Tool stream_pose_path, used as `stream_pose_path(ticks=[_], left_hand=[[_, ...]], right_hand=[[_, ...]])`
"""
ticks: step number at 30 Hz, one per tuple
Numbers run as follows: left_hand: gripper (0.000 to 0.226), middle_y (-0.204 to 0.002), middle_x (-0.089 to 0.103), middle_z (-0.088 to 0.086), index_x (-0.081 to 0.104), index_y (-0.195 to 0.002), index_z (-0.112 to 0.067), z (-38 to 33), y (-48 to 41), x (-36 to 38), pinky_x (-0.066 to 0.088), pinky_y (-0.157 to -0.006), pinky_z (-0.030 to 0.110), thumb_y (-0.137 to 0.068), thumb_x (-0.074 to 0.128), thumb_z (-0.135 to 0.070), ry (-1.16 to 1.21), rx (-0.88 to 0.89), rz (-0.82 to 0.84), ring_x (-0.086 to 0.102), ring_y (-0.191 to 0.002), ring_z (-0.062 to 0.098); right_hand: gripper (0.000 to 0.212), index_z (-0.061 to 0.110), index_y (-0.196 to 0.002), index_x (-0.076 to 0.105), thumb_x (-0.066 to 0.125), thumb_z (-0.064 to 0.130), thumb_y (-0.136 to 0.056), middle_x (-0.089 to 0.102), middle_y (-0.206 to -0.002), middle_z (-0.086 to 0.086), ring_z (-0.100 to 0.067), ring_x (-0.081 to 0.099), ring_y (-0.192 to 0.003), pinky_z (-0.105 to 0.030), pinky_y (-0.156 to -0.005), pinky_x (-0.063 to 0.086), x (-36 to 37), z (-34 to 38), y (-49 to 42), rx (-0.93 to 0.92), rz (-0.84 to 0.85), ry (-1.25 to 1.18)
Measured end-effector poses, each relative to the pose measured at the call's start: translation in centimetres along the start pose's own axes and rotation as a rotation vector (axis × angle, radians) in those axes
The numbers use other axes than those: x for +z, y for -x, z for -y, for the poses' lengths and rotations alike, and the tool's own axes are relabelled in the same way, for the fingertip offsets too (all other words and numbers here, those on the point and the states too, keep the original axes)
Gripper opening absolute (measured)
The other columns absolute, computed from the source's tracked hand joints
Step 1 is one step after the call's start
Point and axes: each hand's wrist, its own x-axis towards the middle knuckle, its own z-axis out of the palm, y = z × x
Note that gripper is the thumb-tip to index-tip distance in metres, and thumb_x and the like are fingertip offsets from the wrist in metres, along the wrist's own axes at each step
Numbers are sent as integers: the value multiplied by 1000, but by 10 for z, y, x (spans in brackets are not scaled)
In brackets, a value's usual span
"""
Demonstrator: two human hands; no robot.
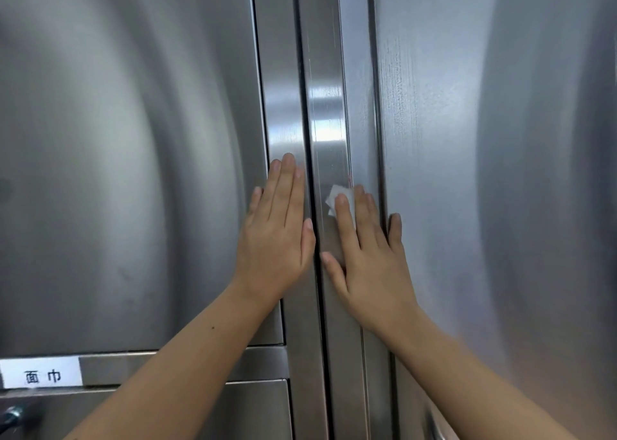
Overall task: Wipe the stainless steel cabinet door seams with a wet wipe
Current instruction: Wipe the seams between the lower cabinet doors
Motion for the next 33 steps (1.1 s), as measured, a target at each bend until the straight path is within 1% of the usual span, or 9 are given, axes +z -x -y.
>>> stream_pose_path(ticks=[5,9,14,18,22,26,29,33], left_hand=[[58,-149,23,19,24,-141,2,-4,13,1,17,-112,41,-88,35,-18,18,-7,24,15,-140,27],[58,-149,21,18,24,-141,2,-7,24,3,18,-112,42,-87,36,-17,22,-1,25,16,-139,27],[57,-148,24,20,27,-140,4,-8,27,5,18,-112,42,-88,35,-17,31,-6,2,17,-139,26],[57,-149,21,18,26,-140,4,-10,34,5,16,-113,41,-88,36,-17,33,-12,31,14,-139,25],[57,-148,17,16,27,-139,5,-17,48,3,14,-113,40,-87,37,-16,38,-20,65,15,-139,26],[59,-148,15,17,25,-140,5,-21,60,4,14,-113,41,-87,38,-16,46,-31,89,15,-139,27],[60,-148,14,17,24,-140,6,-24,69,6,15,-113,42,-86,39,-16,42,-30,96,14,-139,28],[59,-147,15,17,25,-139,8,-28,77,10,17,-112,43,-86,39,-15,52,-51,78,14,-139,28]], right_hand=[[66,8,-144,16,31,44,-91,28,-147,-24,-38,27,-136,-54,-104,18,13,-1,46,-26,51,44],[69,9,-145,15,32,47,-91,26,-149,-24,-36,24,-138,-51,-106,14,9,-6,30,-60,29,26],[69,10,-147,11,33,44,-92,20,-151,-24,-34,20,-140,-49,-109,11,11,-1,16,-7,-15,-44],[69,9,-146,10,32,44,-92,18,-150,-25,-37,20,-139,-50,-107,14,23,2,54,-5,21,-33],[69,8,-145,13,34,45,-91,18,-149,-25,-38,24,-137,-52,-105,17,28,1,87,-23,77,-10],[70,12,-147,9,33,48,-91,17,-151,-22,-35,21,-140,-49,-109,14,25,-7,73,-59,75,7],[70,15,-147,4,32,47,-92,14,-152,-19,-31,17,-142,-47,-110,12,24,-8,62,-45,52,-19],[67,12,-146,7,33,43,-93,14,-151,-20,-33,20,-140,-49,-108,15,30,0,76,6,29,-19]])
